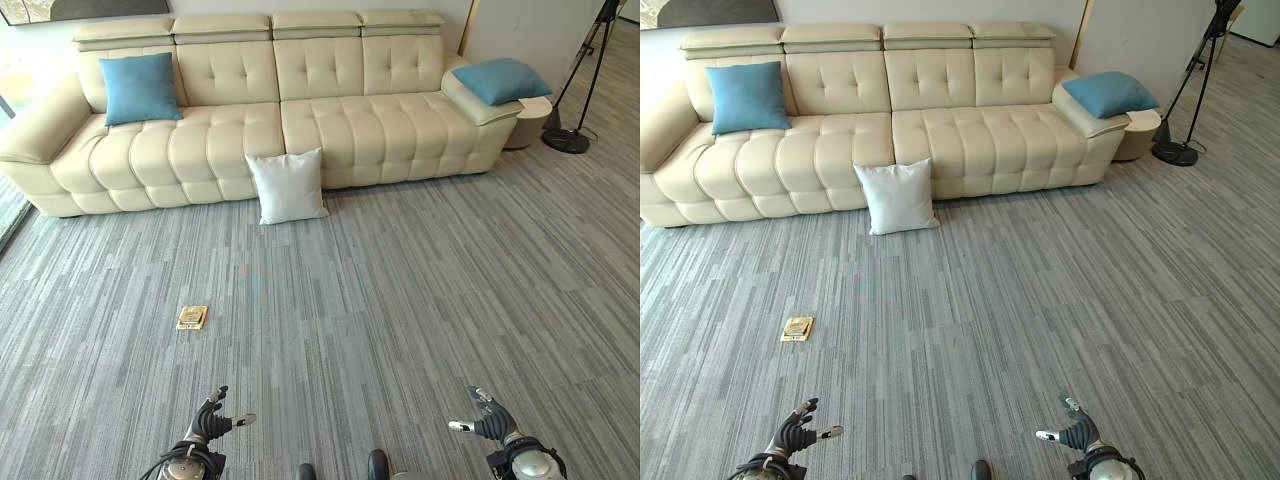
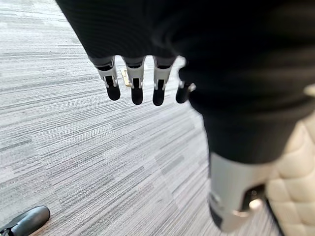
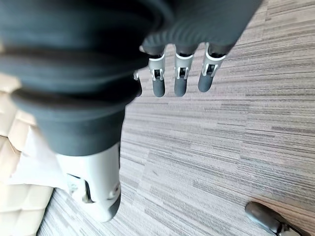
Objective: Pick up all the scattered cushions and arrange them neatly on the sofa.
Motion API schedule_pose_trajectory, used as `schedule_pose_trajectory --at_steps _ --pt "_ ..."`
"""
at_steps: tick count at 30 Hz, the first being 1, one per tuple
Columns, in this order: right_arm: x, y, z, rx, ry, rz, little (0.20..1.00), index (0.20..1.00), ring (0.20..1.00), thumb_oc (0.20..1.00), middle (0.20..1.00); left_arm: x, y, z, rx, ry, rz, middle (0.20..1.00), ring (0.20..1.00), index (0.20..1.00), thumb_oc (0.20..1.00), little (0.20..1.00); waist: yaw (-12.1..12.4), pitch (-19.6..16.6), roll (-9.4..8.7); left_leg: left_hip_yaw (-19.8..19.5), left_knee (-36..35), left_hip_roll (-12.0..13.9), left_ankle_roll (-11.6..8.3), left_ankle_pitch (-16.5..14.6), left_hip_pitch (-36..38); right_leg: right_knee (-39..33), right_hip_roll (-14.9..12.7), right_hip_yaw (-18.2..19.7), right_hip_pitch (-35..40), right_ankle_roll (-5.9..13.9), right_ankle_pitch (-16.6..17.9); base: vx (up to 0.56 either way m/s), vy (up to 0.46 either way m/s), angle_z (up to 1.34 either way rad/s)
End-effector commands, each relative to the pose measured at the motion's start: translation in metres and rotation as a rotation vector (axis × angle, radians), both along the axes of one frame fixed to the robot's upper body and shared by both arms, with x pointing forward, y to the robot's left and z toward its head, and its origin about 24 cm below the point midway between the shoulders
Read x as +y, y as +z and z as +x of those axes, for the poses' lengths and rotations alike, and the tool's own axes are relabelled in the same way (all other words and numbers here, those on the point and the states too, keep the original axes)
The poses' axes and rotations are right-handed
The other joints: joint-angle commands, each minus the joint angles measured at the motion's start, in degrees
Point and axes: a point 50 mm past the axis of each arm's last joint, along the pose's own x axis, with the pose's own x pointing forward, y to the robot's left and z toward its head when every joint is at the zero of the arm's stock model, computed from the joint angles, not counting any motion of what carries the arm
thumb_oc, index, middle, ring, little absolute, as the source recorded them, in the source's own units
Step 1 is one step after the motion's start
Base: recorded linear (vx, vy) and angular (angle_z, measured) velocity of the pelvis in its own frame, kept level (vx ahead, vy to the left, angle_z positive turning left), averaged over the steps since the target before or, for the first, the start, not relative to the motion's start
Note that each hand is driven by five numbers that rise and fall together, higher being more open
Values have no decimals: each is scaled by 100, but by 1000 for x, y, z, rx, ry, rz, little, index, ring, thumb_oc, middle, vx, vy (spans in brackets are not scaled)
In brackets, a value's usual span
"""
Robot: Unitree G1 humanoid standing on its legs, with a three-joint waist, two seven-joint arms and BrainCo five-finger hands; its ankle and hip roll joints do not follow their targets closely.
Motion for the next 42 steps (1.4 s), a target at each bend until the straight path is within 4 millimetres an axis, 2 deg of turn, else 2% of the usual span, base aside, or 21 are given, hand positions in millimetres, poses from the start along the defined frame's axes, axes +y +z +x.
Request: schedule_pose_trajectory --at_steps 1,9,16,18,19,20,24,27,28,29,30,32,34,35,36,39,40,41,42 --pt "-11 14 16 -75 -2 -27 1000 1000 1000 1000 1000 8 12 17 -91 38 2 1000 1000 1000 1000 1000 95 12 -159 -82 27 64 -243 -592 285 367 -224 -46 177 417 -713 0 0 0" --pt "-10 21 25 -117 12 -51 1000 1000 1000 1000 1000 0 15 21 -124 26 -28 1000 1000 1000 1000 1000 140 84 -142 -150 174 26 -214 -644 157 445 -272 -104 130 423 -758 24 10 5" --pt "-6 29 40 -179 2 -41 1000 1000 1000 1000 1000 -1 24 33 -195 45 -44 1000 1000 1000 1000 1000 235 229 -192 -190 675 -56 -121 -812 -302 678 -375 -120 -118 472 -783 15 63 5" --pt "-3 31 47 -197 0 -36 1000 1000 1000 1000 1000 0 27 37 -219 61 -49 1000 1000 1000 1000 1000 279 274 -230 -191 858 -93 -75 -887 -467 735 -411 -71 -222 521 -754 26 117 1" --pt "1 34 57 -217 3 -30 1000 1000 1000 1000 1000 1 34 44 -255 58 -45 1000 1000 1000 1000 1000 351 328 -274 -170 1020 -161 -13 -975 -676 878 -476 10 -432 626 -707 33 151 -6" --pt "1 34 57 -217 3 -30 1000 1000 1000 1000 1000 1 34 44 -255 58 -45 1000 1000 1000 1000 1000 352 326 -274 -170 1022 -160 -13 -976 -679 879 -476 11 -435 626 -707 64 211 -26" --pt "14 41 73 -253 33 1 1000 1000 1000 1000 1000 4 38 49 -276 84 -52 1000 1000 1000 1000 1000 375 474 -261 -165 1074 -232 179 -1127 -669 1999 -554 85 -1042 838 -517 80 137 -25" --pt "21 45 79 -281 55 14 1000 1000 1000 1000 1000 4 36 49 -266 89 -53 1000 1000 1000 1000 1000 354 551 -216 -166 1041 -253 219 -1215 -540 2410 -544 25 -1356 833 -479 83 69 -13" --pt "22 48 80 -291 66 14 1000 1000 1000 1000 1000 3 34 48 -260 84 -51 1000 1000 1000 1000 1000 325 577 -202 -174 994 -279 233 -1249 -419 2418 -524 -10 -1485 789 -448 256 87 -11" --pt "22 53 84 -311 79 3 1000 1000 1000 1000 1000 1 33 48 -252 76 -49 1000 1000 1000 1000 1000 263 651 -142 -210 876 -328 236 -1334 -167 2221 -562 -215 -1703 718 -420 381 35 -10" --pt "23 54 85 -320 82 6 1000 1000 1000 1000 1000 -2 31 48 -249 77 -61 1000 1000 1000 1000 1000 182 704 -110 -284 798 -382 230 -1406 15 1893 -566 -353 -1869 702 -343 412 -8 -11" --pt "22 54 85 -320 80 4 1000 1000 1000 1000 1000 -4 29 47 -243 83 -71 1000 1000 1000 1000 1000 139 728 -95 -327 771 -404 221 -1452 128 1717 -553 -406 -1936 711 -289 282 -45 10" --pt "18 55 83 -320 78 -12 1000 1000 1000 1000 1000 -7 27 46 -239 95 -82 1000 1000 1000 1000 1000 9 783 -74 -466 754 -481 167 -1582 404 1254 -511 -561 -2188 752 -124 473 -154 33" --pt "9 51 71 -290 62 -25 1000 1000 1000 1000 1000 -11 24 42 -219 76 -90 1000 1000 1000 1000 1000 -100 730 -41 -671 844 -528 72 -1711 633 1150 -454 -471 -2088 673 -92 549 -250 59" --pt "6 50 68 -281 59 -30 1000 1000 1000 1000 1000 -12 22 40 -211 77 -94 1000 1000 1000 1000 1000 -108 692 2 -705 914 -491 10 -1687 677 1197 -390 -442 -2014 598 -101 574 -305 100" --pt "-2 49 60 -271 37 -40 1000 1000 1000 1000 1000 -19 17 38 -191 75 -117 1000 1000 1000 1000 1000 -173 644 74 -710 1608 -363 -407 -1180 466 1208 -247 -489 -1778 404 -184 247 -189 81" --pt "-2 49 60 -271 37 -40 1000 1000 1000 1000 1000 -19 17 38 -191 75 -117 1000 1000 1000 1000 1000 -173 644 74 -710 1608 -363 -407 -1180 466 1208 -247 -489 -1778 404 -184 242 -246 22" --pt "-6 49 55 -272 15 -35 1000 1000 1000 1000 1000 -23 16 38 -177 50 -121 1000 1000 1000 1000 1000 -250 578 94 -477 2066 -101 -649 -789 261 1165 -152 -558 -1570 223 -372 247 -256 -7" --pt "-7 48 55 -270 7 -34 1000 1000 1000 1000 1000 -23 16 39 -176 41 -120 1000 1000 1000 1000 1000 -270 559 64 -397 2347 -32 -716 -625 114 1141 -136 -564 -1496 160 -446 340 -345 1"
